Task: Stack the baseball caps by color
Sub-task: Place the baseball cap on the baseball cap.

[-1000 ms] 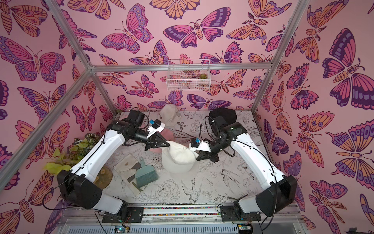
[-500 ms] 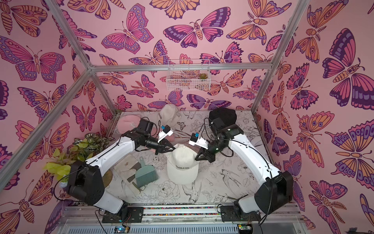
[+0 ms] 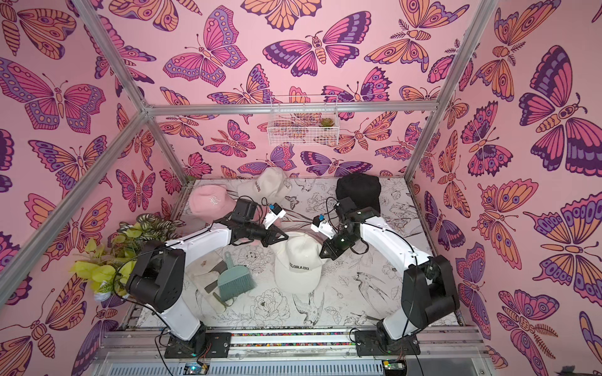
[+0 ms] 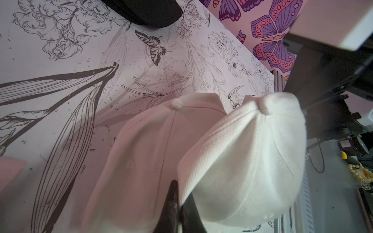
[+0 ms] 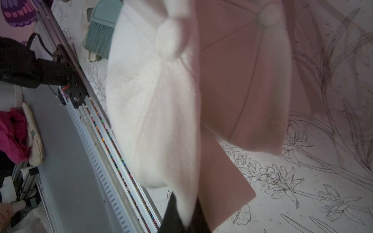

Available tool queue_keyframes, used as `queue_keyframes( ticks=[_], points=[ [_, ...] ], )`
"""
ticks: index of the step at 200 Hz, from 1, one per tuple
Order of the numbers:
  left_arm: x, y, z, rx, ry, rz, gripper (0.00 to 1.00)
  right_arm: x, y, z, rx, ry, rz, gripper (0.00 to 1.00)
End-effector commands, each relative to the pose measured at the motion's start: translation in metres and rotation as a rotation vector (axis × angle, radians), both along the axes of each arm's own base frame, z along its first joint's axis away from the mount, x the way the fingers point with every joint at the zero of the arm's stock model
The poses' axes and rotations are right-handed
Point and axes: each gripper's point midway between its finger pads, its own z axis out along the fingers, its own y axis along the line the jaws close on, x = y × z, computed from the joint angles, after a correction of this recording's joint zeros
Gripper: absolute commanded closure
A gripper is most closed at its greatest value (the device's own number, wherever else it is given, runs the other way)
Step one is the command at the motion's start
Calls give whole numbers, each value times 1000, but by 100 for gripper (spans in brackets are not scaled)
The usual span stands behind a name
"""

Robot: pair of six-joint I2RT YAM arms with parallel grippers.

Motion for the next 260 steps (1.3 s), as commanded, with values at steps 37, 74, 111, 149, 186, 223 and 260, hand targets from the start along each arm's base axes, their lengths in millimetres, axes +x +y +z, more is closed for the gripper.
queue_keyframes(
  ticks=[37,74,111,149,186,223,260],
  points=[
    [32,-2,-17,54,-33,54,87,22,-15,-31,-91,24,-162,94],
    [57,-4,-18,61,18,169,63,45,-16,-24,-85,-39,-304,65],
    [71,15,8,87,-22,321,21,62,-47,-2,-131,-263,-487,41],
    [89,44,38,91,-59,488,0,60,-55,15,-55,-490,-491,33],
    [123,61,32,213,-72,654,0,57,-40,48,133,-641,-476,33],
    [140,48,9,358,-79,627,0,25,-1,53,110,-753,-191,42],
    [153,35,-7,438,-91,528,0,-17,44,47,137,-907,178,56]
  ],
)
